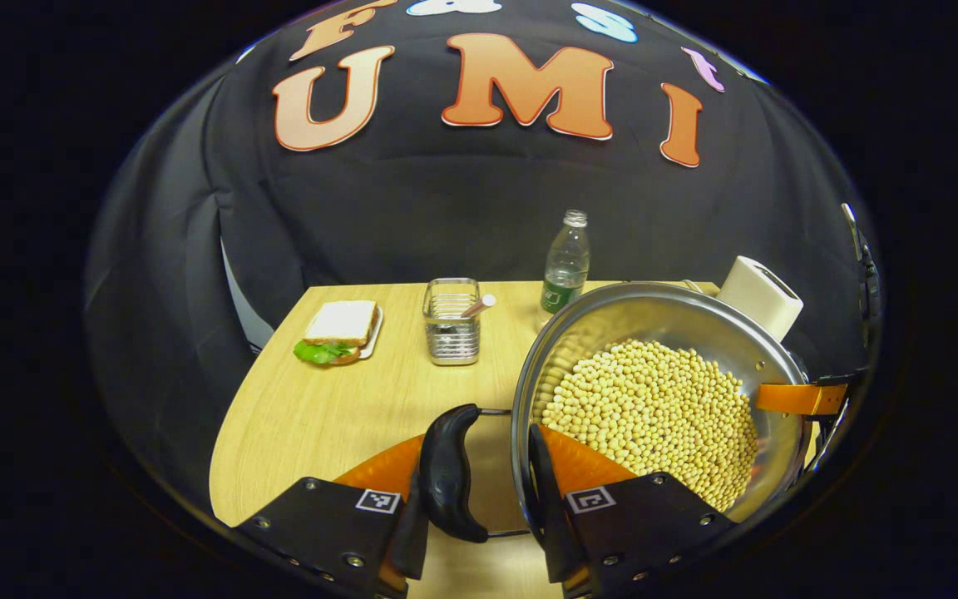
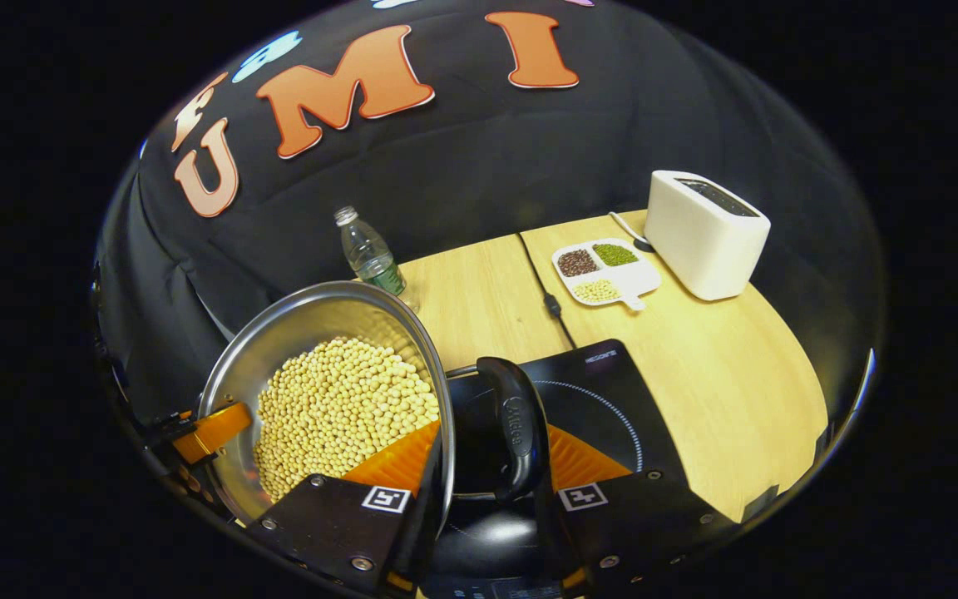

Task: First push the handle of the pot to place it horizontally, then grasp the pot with both hands and set it on the induction cooktop.

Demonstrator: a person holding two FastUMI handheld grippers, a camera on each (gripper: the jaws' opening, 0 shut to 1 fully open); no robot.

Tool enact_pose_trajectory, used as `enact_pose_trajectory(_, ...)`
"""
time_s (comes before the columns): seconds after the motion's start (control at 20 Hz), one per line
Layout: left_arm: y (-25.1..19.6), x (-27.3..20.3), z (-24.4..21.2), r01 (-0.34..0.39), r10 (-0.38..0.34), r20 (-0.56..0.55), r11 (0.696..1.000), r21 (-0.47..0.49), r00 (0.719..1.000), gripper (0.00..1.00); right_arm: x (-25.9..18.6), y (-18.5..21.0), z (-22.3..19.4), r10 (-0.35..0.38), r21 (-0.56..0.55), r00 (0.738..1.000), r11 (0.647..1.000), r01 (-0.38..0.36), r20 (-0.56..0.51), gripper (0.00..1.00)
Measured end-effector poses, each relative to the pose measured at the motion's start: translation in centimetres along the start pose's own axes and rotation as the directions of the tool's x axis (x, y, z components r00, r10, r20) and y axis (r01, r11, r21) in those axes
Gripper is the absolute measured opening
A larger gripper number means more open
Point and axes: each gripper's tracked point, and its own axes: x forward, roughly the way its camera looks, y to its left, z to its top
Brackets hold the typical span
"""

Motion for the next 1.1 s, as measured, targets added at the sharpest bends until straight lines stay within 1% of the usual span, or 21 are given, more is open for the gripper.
enact_pose_trajectory(0.1, 0.1, -0.2, -0.1, 0.007, -0.007, 0.000, 1.000, 0.008, 1.000, 0.57, -0.1, 0.1, -0.1, -0.009, 0.008, 1.000, 1.000, 0.009, -0.001, 0.50)
enact_pose_trajectory(0.15, 0.0, 0.8, 0.1, 0.012, -0.012, 0.000, 1.000, 0.011, 1.000, 0.53, -0.2, 0.2, -0.1, -0.013, 0.013, 1.000, 1.000, 0.013, 0.000, 0.51)
enact_pose_trajectory(0.2, -0.1, 1.0, 0.2, 0.017, -0.017, -0.002, 1.000, 0.015, 1.000, 0.57, -0.3, 0.2, -0.1, -0.018, 0.019, 1.000, 1.000, 0.018, 0.001, 0.51)
enact_pose_trajectory(0.25, 0.0, 1.1, 0.4, 0.021, -0.021, -0.002, 1.000, 0.019, 1.000, 0.57, -0.3, 0.3, -0.2, -0.023, 0.024, 1.000, 0.999, 0.023, -0.001, 0.51)
enact_pose_trajectory(0.3, 0.0, 1.1, 0.4, 0.026, -0.026, -0.003, 0.999, 0.025, 1.000, 0.53, -0.2, 0.4, -0.3, -0.029, 0.028, 1.000, 0.999, 0.029, -0.006, 0.51)
enact_pose_trajectory(0.35, 0.0, 1.3, 0.5, 0.032, -0.032, -0.006, 0.999, 0.028, 0.999, 0.57, -0.2, 0.4, -0.4, -0.034, 0.032, 0.999, 0.999, 0.034, -0.009, 0.50)
enact_pose_trajectory(0.7, 0.0, 1.6, 0.6, 0.066, -0.065, -0.046, 0.997, 0.029, 0.997, 0.57, -0.4, 1.1, -0.7, -0.069, 0.050, 0.997, 0.996, 0.071, -0.027, 0.51)
enact_pose_trajectory(0.75, 0.1, 1.7, 0.6, 0.069, -0.068, -0.047, 0.997, 0.029, 0.997, 0.57, -0.3, 1.2, -0.9, -0.073, 0.048, 0.997, 0.996, 0.074, -0.028, 0.46)
enact_pose_trajectory(0.8, 0.1, 1.8, 0.7, 0.073, -0.071, -0.052, 0.997, 0.028, 0.996, 0.57, -0.8, 1.1, -0.7, -0.077, 0.049, 0.997, 0.996, 0.079, -0.031, 0.50)
enact_pose_trajectory(1.05, 0.5, 2.1, 0.9, 0.084, -0.082, -0.093, 0.996, 0.016, 0.992, 0.57, -1.3, 1.2, -0.3, -0.095, 0.053, 0.994, 0.994, 0.097, -0.050, 0.51)
enact_pose_trajectory(1.1, 0.6, 2.2, 1.0, 0.084, -0.082, -0.101, 0.996, 0.013, 0.991, 0.57, -1.6, 1.2, 0.0, -0.096, 0.052, 0.994, 0.994, 0.099, -0.055, 0.46)
